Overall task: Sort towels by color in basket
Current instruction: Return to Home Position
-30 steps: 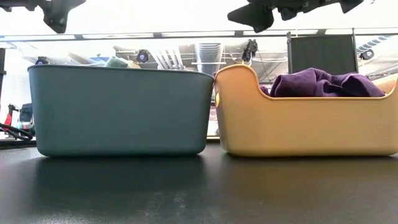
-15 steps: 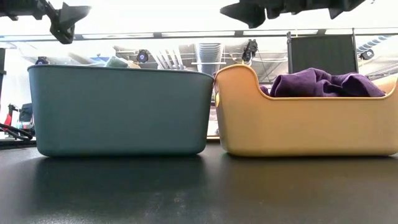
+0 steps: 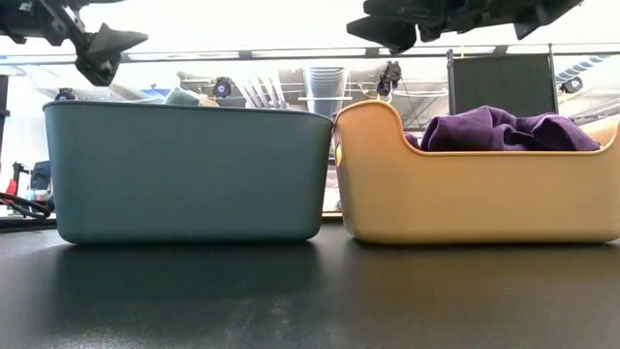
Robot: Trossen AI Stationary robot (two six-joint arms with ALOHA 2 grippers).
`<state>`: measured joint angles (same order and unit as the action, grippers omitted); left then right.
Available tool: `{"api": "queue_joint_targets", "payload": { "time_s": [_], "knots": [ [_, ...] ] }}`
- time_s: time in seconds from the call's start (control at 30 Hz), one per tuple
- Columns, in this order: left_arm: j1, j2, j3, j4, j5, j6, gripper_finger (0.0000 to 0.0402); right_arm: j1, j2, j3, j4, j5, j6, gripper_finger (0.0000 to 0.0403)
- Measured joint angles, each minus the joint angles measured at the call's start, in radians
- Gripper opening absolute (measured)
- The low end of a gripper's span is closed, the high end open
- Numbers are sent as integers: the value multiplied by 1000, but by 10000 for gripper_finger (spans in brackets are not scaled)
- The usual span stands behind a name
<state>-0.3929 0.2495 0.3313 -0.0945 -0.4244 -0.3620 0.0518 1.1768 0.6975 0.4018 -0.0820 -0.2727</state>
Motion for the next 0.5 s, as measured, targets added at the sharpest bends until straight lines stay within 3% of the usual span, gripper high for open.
{"api": "queue_joint_targets", "payload": {
  "time_s": [0.3, 0.5],
  "knots": [
    [58, -18, -1, -129, -10, 44, 230, 0, -57, -9, 1, -5, -13, 323],
    [95, -89, -1, -213, -10, 68, 230, 0, -188, -142, 1, -6, 20, 335]
  ]
}}
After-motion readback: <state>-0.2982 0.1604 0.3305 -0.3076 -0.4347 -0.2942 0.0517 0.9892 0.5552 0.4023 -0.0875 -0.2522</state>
